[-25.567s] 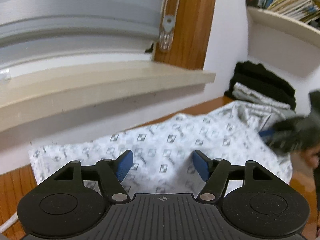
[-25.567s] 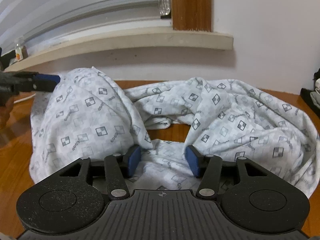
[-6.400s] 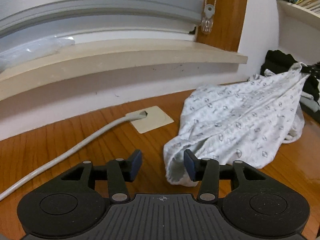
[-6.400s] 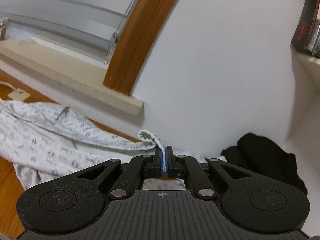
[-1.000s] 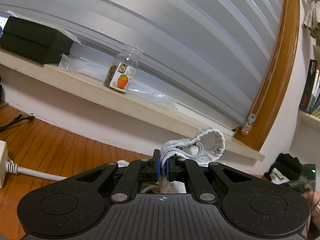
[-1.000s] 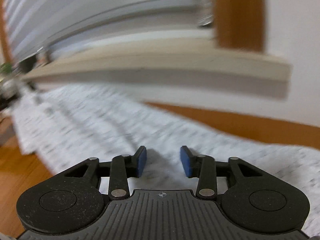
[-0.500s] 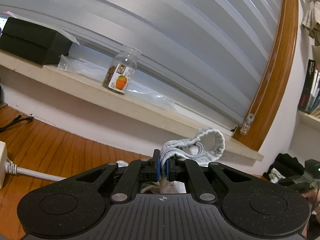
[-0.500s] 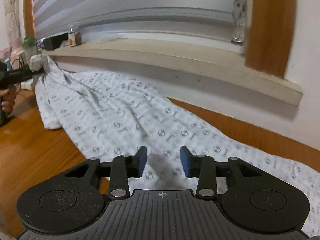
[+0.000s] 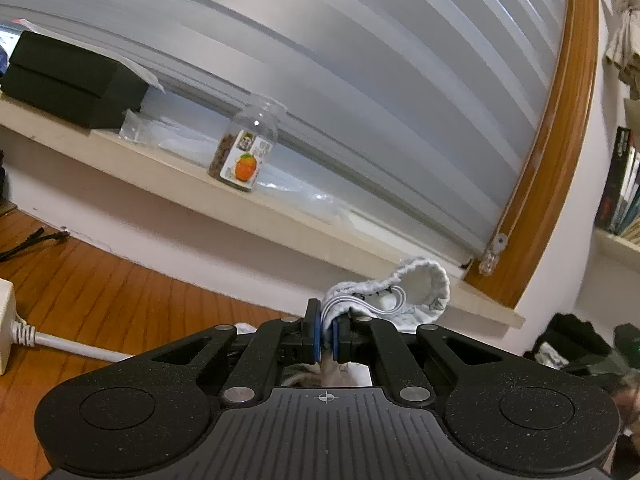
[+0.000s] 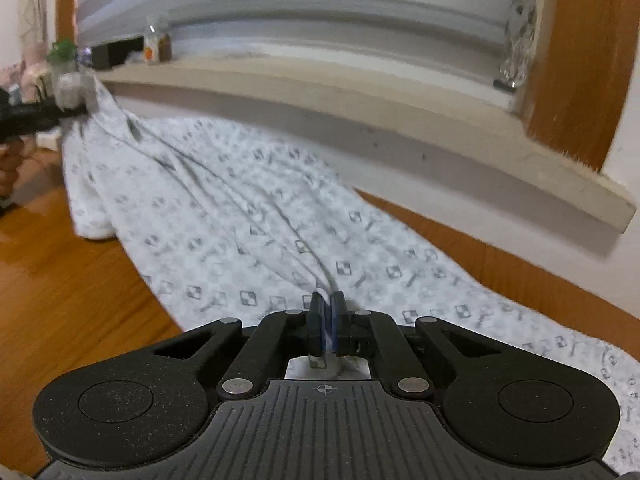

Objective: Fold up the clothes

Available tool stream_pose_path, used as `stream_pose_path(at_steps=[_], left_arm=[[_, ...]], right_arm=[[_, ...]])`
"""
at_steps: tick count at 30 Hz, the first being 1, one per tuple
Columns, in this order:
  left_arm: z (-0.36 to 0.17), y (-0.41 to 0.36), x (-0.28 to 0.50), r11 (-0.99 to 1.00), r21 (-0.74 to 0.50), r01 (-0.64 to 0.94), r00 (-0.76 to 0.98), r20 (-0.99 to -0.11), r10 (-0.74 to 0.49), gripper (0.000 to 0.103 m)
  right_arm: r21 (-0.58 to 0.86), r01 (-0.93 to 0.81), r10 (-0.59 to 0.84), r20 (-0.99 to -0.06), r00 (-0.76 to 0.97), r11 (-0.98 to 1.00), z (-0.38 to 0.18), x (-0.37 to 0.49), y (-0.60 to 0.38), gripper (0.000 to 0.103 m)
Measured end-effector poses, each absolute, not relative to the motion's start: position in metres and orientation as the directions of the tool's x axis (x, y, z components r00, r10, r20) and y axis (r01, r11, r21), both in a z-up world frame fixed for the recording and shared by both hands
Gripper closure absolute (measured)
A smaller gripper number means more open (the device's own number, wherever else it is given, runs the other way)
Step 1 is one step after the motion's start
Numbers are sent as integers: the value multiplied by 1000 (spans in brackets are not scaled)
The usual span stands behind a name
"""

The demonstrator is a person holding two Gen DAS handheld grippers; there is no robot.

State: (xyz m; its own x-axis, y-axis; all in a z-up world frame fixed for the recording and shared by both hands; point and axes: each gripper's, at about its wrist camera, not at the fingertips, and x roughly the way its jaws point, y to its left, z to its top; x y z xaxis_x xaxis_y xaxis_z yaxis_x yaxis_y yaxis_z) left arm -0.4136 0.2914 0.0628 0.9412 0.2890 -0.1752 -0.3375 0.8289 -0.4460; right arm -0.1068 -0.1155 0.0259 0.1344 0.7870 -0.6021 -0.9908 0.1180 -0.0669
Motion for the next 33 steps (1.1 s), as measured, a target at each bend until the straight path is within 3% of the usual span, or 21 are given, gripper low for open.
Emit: stream_pose_path(at_steps=[6,12,16,19,24,30,33], left_arm=[[65,286,-416,848,-415,-328,945,-148,293,98],[66,284,-416,855,-406,-321,947,-139,290,98],[66,285,-416,852,-412,-323,947,-144,289,98],[65,287,-416,847,-419,-326,945,-151,289,98],[70,280,-408,858,-350,-377,925,-200,324,98],[94,277,-417,868,-370,-332,943,-138,303,98],[110,277,-424,871,-371,-323,946,-101,308,98]], right_arm=[[-40,-997,792,-607,71,58,52,-136,-159,99],[13,-997,721,-690,-64,-75,33,-173,-182,99],[41,-997,734,-675,-75,-65,32,-165,-182,96],[60,-998,787,-616,-42,-6,41,-146,-185,82],[59,-998,791,-612,-20,21,36,-133,-191,67],[40,-999,769,-638,-48,-29,18,-144,-203,60],[-10,-1000,769,-639,4,-3,15,-144,-204,63]])
